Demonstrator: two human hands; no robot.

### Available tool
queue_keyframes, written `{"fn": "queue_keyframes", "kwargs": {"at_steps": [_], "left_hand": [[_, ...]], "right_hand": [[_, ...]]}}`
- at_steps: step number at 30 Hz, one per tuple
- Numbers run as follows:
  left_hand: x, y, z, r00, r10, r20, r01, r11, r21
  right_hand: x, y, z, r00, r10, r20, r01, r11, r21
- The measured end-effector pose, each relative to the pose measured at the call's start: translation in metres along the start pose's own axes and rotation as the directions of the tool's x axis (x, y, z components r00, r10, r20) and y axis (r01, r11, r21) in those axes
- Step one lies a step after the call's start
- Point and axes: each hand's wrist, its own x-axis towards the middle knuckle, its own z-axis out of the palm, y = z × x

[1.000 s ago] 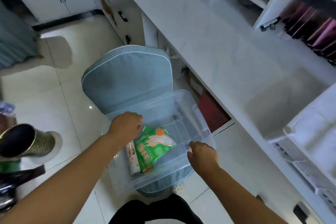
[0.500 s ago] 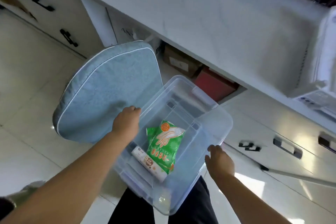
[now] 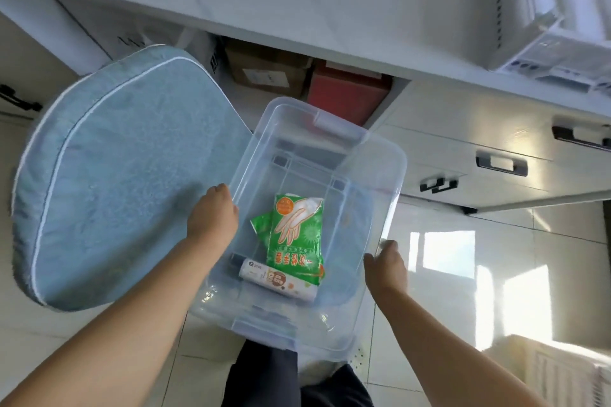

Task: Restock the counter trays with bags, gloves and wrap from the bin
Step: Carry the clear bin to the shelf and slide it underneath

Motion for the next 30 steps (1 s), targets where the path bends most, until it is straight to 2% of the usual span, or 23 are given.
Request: {"fn": "queue_keyframes", "kwargs": {"at_steps": [3,8,13,18,26,30], "left_hand": [[-0.008,0.013,0.0,1.0,-0.003,-0.031,0.001,0.998,-0.056],[-0.04,0.061,0.007,0.996,0.089,-0.001,-0.089,0.994,-0.068],[-0.094,0.136,0.023,0.979,0.183,0.086,-0.179,0.983,-0.048],[-0.159,0.228,0.048,0.953,0.281,0.114,-0.282,0.959,-0.009],[-0.252,0.409,0.076,0.858,0.502,0.105,-0.505,0.863,0.001],[-0.285,0.499,0.072,0.765,0.638,0.086,-0.637,0.77,-0.043]], "right_hand": [[-0.002,0.016,-0.004,0.999,0.016,-0.038,-0.015,1.0,0.027],[-0.011,0.076,-0.036,0.991,0.078,-0.108,-0.065,0.991,0.12],[-0.02,0.165,-0.091,0.979,0.138,-0.147,-0.106,0.972,0.209],[-0.029,0.271,-0.157,0.959,0.169,-0.226,-0.107,0.959,0.263],[-0.048,0.432,-0.283,0.87,0.278,-0.407,-0.113,0.916,0.385],[-0.058,0.487,-0.346,0.798,0.334,-0.502,-0.124,0.906,0.406]]}}
